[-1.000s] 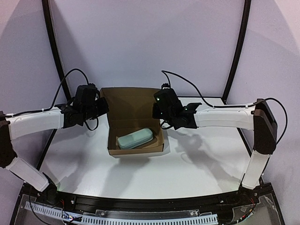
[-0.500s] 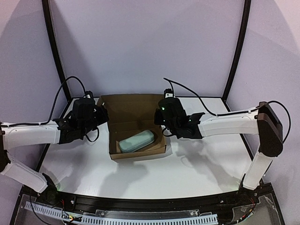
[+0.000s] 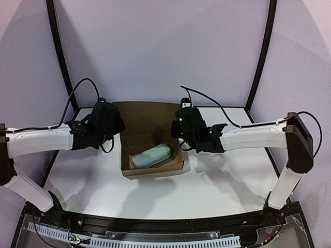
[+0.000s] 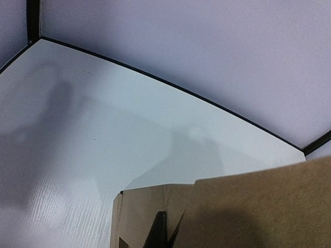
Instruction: Fold the paper box
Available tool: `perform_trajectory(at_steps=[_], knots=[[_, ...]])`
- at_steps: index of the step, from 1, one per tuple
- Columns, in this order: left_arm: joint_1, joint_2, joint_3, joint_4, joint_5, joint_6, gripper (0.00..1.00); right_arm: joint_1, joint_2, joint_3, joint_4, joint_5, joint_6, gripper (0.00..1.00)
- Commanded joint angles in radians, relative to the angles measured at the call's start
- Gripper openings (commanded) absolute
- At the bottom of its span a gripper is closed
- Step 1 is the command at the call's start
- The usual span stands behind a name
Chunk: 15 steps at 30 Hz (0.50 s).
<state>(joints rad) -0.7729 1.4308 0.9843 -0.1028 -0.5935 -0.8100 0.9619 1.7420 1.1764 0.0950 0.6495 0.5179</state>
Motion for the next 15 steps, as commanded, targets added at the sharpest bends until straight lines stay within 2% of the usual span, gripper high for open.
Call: perform_trajectory(at_steps=[1,6,9,15], knots=[[-0.055,0.084,0.0,-0.16,0.192,-0.079,0.01,0.041,0.067,-0.017,-0.185,-0.194,-0.004,0.0],[-0.055,0.151,0.086,-0.215,0.231,-0.099,0.01,0.04,0.078,0.017,-0.211,-0.219,-0.017,0.0],[-0.055,0.17,0.156,-0.258,0.207,-0.094,0.01,0.04,0.078,0.033,-0.225,-0.231,-0.027,0.0],[-0.055,0.162,0.175,-0.3,0.166,-0.086,0.01,0.041,0.078,0.042,-0.239,-0.23,-0.05,0.0]])
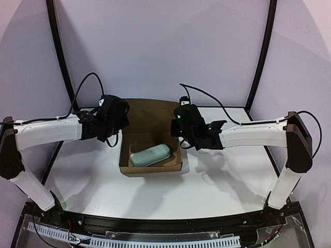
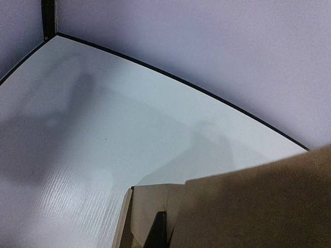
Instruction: Fold the paper box
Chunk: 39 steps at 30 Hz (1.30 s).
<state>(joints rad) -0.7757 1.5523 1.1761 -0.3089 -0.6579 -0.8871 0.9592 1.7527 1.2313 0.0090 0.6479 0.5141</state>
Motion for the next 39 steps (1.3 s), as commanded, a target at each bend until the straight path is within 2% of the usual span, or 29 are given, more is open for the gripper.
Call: perform_trajectory(at_steps=[1,8,16,23,31,35,39], knots=[[-0.053,0.033,-0.04,-0.073,0.234,-0.005,0.01,0.044,0.067,-0.016,-0.152,-0.227,-0.05,0.0],[-0.053,-0.04,-0.314,0.148,0.316,0.064,0.01,0.043,0.039,-0.125,-0.05,-0.231,-0.077,0.0],[-0.082,-0.069,-0.476,0.348,0.34,0.116,0.01,0.045,-0.012,-0.294,0.16,-0.329,-0.136,0.0],[-0.138,-0.066,-0.536,0.36,0.317,0.151,0.01,0.066,-0.043,-0.44,0.362,-0.397,-0.175,0.0],[-0.184,-0.078,-0.584,0.373,0.284,0.127,0.01,0.131,-0.046,-0.519,0.452,-0.302,-0.169,0.0],[-0.197,-0.088,-0.604,0.361,0.266,0.104,0.01,0.145,-0.027,-0.514,0.442,-0.271,-0.159,0.0],[-0.203,-0.117,-0.615,0.328,0.244,0.083,0.12,0.154,-0.026,-0.512,0.423,-0.22,-0.13,0.0]])
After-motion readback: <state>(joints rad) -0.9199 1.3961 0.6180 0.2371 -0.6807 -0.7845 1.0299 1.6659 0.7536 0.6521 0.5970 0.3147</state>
